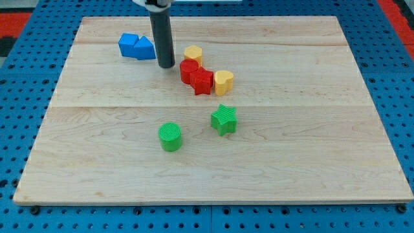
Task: Move the triangle to the bottom left of the green circle
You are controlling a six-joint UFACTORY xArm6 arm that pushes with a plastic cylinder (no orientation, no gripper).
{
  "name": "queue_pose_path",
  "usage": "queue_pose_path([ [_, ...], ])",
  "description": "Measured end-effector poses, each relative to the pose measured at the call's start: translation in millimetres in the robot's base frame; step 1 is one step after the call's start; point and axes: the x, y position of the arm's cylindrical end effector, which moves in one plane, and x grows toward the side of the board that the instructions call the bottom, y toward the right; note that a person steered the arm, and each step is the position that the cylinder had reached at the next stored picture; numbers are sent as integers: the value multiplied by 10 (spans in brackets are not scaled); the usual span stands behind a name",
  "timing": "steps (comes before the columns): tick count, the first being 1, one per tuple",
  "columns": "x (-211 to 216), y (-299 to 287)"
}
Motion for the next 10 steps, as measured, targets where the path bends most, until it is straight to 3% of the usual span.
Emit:
queue_pose_path([
  [1, -477, 456],
  [2, 259, 749],
  [3, -193, 803],
  [4, 63, 5],
  [5, -12, 650],
  [6, -65, 805],
  [8, -95, 652],
  [10, -473, 0],
])
